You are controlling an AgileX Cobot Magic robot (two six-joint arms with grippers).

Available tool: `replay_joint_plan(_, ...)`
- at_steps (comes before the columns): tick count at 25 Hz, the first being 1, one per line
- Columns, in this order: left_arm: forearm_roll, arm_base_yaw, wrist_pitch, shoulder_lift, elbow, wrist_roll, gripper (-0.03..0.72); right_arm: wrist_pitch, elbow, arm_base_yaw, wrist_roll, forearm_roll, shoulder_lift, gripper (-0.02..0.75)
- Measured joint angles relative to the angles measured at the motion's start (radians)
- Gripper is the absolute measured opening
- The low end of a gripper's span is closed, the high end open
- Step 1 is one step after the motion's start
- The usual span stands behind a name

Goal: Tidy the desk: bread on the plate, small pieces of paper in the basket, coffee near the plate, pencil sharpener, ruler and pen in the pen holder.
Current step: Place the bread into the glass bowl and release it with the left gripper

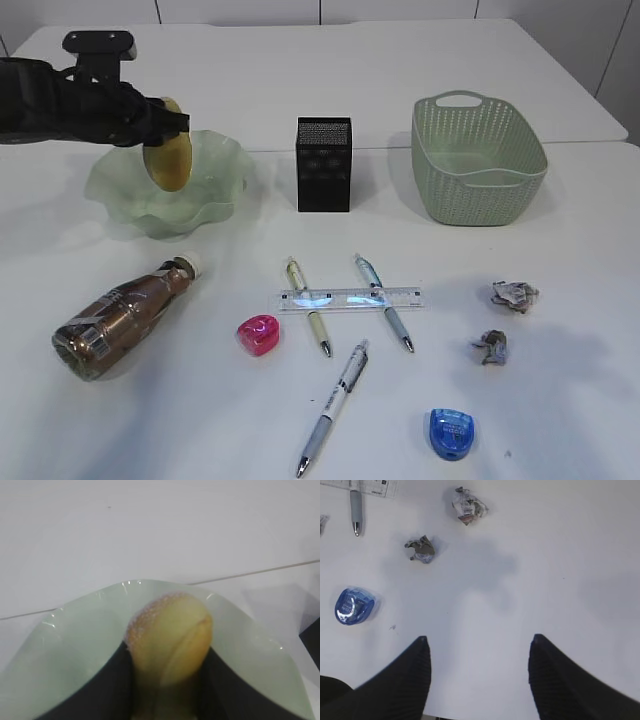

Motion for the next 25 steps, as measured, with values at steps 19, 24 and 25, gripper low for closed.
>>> replay_joint_plan(19,0.0,0.008,0.037,0.003,0.0,0.0,0.524,0.0,0.0,0.0,0.0,0.0,0.0,0.484)
replay_joint_plan(24,0.0,0.008,0.036,-0.051,0.0,0.0,0.539,0.0,0.0,0.0,0.0,0.0,0.0,0.482)
replay_joint_plan(25,0.0,0.008,0.036,-0.062,0.0,0.0,0.543,0.0,0.0,0.0,0.0,0.0,0.0,0.482)
